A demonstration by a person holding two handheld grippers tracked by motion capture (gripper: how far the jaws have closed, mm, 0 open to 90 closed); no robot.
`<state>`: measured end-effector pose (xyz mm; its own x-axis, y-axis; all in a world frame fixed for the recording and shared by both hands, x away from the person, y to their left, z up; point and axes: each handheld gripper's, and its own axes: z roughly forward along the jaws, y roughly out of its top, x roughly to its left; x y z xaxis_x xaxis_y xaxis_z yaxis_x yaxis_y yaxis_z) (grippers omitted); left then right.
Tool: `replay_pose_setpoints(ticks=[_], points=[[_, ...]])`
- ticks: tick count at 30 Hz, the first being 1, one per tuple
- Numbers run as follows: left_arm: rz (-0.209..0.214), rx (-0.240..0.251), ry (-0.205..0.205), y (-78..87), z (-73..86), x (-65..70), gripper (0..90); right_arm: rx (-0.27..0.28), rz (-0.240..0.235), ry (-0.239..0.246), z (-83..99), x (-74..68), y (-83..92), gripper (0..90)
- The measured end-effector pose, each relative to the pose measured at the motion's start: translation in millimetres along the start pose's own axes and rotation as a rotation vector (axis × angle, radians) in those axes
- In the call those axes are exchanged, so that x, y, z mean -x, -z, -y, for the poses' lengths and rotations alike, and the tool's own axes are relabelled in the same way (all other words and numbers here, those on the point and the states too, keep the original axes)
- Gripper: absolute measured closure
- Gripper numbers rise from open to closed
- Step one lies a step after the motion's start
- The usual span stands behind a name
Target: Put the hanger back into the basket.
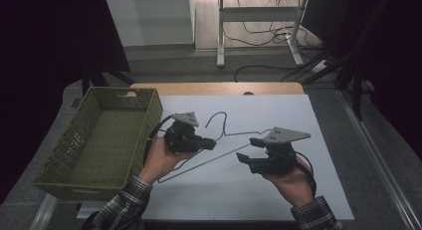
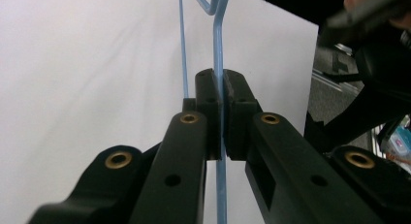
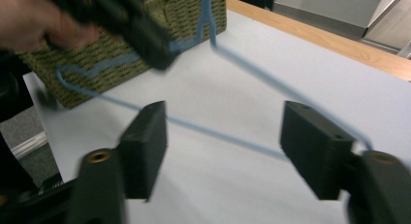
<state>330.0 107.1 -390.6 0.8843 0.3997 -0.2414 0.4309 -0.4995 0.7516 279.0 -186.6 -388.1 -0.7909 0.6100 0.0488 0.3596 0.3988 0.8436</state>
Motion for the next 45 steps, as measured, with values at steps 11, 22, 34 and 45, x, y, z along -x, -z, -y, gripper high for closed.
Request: replay_pose_setpoints(ticks=[11, 22, 34, 45], points=[[-0.115, 0.065, 0.043, 73.2, -2.1, -19.9, 87.4, -0.040, -0.025, -0.025, 24.4, -2.5, 1.3, 6.6], [-0.257, 0.086, 0.113, 155.0, 29.4, -43.7, 87.3, -0.054, -0.051, -0.073, 46.1, -2.7, 6.7, 5.2], [-0.352, 0.119, 0.224, 218.3, 86.8, -72.1, 87.3, -0.080, -0.045, -0.100, 62.5, 1.1, 7.6, 5.3], [-0.438, 0.145, 0.298, 247.0, 138.9, -93.6, 87.3, -0.078, -0.028, -0.116, 71.8, 5.6, 14.5, 5.1]])
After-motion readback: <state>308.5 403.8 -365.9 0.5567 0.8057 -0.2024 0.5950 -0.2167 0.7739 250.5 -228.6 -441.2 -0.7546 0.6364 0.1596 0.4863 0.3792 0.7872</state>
